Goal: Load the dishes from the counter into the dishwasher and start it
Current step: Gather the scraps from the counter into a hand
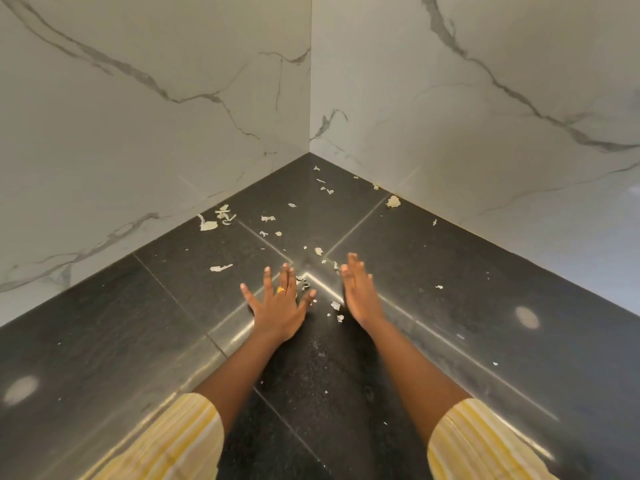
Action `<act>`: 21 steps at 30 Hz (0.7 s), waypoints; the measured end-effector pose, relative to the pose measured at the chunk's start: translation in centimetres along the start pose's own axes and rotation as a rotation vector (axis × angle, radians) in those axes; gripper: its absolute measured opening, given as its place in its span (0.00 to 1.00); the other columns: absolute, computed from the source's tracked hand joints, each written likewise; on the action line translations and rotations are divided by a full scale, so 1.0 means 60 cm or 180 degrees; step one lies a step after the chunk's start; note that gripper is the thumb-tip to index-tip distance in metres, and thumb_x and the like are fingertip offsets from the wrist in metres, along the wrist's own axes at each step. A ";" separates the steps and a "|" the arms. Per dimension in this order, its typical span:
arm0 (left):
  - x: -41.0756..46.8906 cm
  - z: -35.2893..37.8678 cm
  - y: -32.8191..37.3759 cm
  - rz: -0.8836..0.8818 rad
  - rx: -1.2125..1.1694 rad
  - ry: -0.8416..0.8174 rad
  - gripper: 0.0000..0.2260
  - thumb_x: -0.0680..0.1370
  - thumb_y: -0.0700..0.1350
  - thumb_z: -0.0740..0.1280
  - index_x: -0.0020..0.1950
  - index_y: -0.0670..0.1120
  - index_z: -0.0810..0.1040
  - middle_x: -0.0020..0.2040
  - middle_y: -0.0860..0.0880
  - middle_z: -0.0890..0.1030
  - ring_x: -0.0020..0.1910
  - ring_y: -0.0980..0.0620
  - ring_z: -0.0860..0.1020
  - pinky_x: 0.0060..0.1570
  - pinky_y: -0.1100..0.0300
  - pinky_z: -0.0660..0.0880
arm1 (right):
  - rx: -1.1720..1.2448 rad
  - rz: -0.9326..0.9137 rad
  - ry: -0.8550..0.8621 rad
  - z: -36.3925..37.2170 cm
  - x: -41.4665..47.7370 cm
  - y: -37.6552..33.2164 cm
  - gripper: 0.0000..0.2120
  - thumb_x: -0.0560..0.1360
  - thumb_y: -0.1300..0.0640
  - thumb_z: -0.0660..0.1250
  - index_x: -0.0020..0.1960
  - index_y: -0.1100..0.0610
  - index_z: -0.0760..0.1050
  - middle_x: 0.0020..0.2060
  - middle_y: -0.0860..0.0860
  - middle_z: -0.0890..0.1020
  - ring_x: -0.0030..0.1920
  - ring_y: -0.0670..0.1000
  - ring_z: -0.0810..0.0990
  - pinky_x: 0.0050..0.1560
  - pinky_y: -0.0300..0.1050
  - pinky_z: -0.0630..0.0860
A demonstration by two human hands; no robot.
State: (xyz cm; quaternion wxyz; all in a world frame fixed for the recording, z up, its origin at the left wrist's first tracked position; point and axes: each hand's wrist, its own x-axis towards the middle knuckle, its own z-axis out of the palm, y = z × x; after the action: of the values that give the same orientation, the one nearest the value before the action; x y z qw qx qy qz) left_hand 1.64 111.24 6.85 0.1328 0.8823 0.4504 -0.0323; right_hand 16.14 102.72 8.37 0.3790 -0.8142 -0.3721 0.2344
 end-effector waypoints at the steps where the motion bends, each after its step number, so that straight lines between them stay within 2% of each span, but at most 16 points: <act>1: -0.007 0.000 0.006 0.0162 0.0024 -0.0012 0.34 0.76 0.68 0.39 0.76 0.51 0.37 0.76 0.55 0.37 0.74 0.46 0.32 0.57 0.36 0.23 | 0.0108 0.0086 0.0380 -0.024 -0.007 0.012 0.24 0.82 0.48 0.47 0.76 0.54 0.55 0.75 0.52 0.57 0.75 0.53 0.52 0.72 0.51 0.49; 3: -0.037 -0.004 0.015 0.0875 0.0265 -0.0094 0.34 0.76 0.68 0.40 0.74 0.52 0.33 0.76 0.54 0.37 0.73 0.45 0.32 0.56 0.37 0.21 | 0.0015 0.0549 0.1456 -0.084 -0.028 0.051 0.20 0.82 0.51 0.49 0.71 0.58 0.63 0.69 0.60 0.66 0.70 0.61 0.63 0.67 0.55 0.60; 4: -0.057 -0.005 0.021 0.1511 0.0563 -0.0040 0.34 0.75 0.68 0.40 0.75 0.53 0.35 0.77 0.53 0.41 0.75 0.43 0.36 0.56 0.34 0.22 | -0.0071 0.0929 0.2008 -0.118 -0.041 0.077 0.20 0.82 0.53 0.50 0.68 0.62 0.64 0.66 0.63 0.69 0.66 0.63 0.67 0.63 0.56 0.64; 5: -0.078 -0.004 0.027 0.2193 0.0926 -0.0006 0.33 0.76 0.68 0.40 0.76 0.54 0.42 0.77 0.54 0.48 0.76 0.41 0.44 0.56 0.29 0.27 | -0.0115 0.1336 0.2475 -0.151 -0.058 0.104 0.20 0.82 0.54 0.50 0.68 0.65 0.64 0.64 0.66 0.68 0.65 0.65 0.68 0.62 0.57 0.64; 6: -0.099 -0.001 0.033 0.2701 0.1231 -0.0104 0.31 0.76 0.67 0.40 0.76 0.55 0.52 0.76 0.56 0.56 0.75 0.42 0.51 0.56 0.24 0.36 | -0.0108 0.1725 0.2817 -0.181 -0.078 0.130 0.21 0.82 0.54 0.50 0.69 0.67 0.61 0.67 0.67 0.66 0.67 0.65 0.65 0.65 0.57 0.62; 7: -0.115 0.006 0.040 0.3107 0.1464 -0.0092 0.29 0.77 0.66 0.41 0.74 0.58 0.58 0.74 0.58 0.61 0.73 0.44 0.54 0.55 0.23 0.43 | -0.0085 0.2080 0.3038 -0.205 -0.098 0.156 0.23 0.82 0.54 0.50 0.72 0.67 0.58 0.71 0.65 0.62 0.71 0.63 0.60 0.69 0.55 0.57; 8: -0.125 0.015 0.046 0.3402 0.1636 -0.0168 0.27 0.78 0.66 0.40 0.73 0.60 0.59 0.74 0.60 0.61 0.73 0.46 0.52 0.55 0.24 0.42 | -0.0090 0.2402 0.3167 -0.223 -0.119 0.180 0.25 0.82 0.53 0.49 0.74 0.67 0.54 0.74 0.63 0.57 0.74 0.61 0.54 0.72 0.54 0.51; 9: -0.128 0.025 0.052 0.3561 0.1703 -0.0268 0.26 0.77 0.66 0.40 0.73 0.62 0.56 0.74 0.61 0.58 0.73 0.45 0.48 0.55 0.24 0.37 | -0.0113 0.2697 0.3233 -0.233 -0.138 0.201 0.27 0.82 0.52 0.48 0.75 0.66 0.50 0.75 0.61 0.52 0.75 0.59 0.49 0.73 0.54 0.46; 11: -0.116 0.030 0.057 0.3439 0.1508 -0.0257 0.24 0.77 0.67 0.38 0.73 0.67 0.46 0.75 0.64 0.49 0.73 0.45 0.38 0.54 0.28 0.26 | -0.0203 0.3185 0.3096 -0.235 -0.160 0.227 0.30 0.82 0.48 0.47 0.75 0.66 0.45 0.75 0.61 0.48 0.76 0.59 0.45 0.74 0.54 0.42; 13: -0.088 0.028 0.057 0.3072 0.1364 -0.0274 0.22 0.76 0.67 0.36 0.70 0.71 0.37 0.73 0.68 0.40 0.71 0.45 0.31 0.53 0.32 0.19 | -0.0358 0.3339 0.2608 -0.219 -0.153 0.224 0.33 0.81 0.45 0.45 0.75 0.67 0.43 0.76 0.61 0.46 0.76 0.58 0.44 0.74 0.53 0.40; 16: -0.052 0.013 0.061 0.2599 0.1306 -0.0348 0.21 0.75 0.66 0.34 0.67 0.71 0.34 0.70 0.70 0.38 0.71 0.46 0.30 0.52 0.35 0.16 | -0.0617 0.2944 0.1962 -0.185 -0.103 0.187 0.36 0.80 0.41 0.44 0.74 0.67 0.41 0.76 0.61 0.45 0.76 0.58 0.43 0.73 0.52 0.40; 21: -0.005 0.008 0.067 0.1937 0.1039 -0.0345 0.21 0.77 0.65 0.36 0.68 0.70 0.33 0.70 0.69 0.37 0.73 0.46 0.31 0.52 0.38 0.15 | -0.1407 0.2002 0.1295 -0.148 -0.001 0.148 0.38 0.79 0.38 0.42 0.75 0.67 0.42 0.75 0.61 0.46 0.76 0.58 0.45 0.74 0.52 0.43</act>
State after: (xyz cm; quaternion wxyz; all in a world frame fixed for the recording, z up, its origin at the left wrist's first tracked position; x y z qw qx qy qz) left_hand 4.72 108.66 7.27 0.0172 0.9828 0.1479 -0.1097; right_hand 25.81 94.89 6.68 0.1713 -0.9791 -0.0649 0.0879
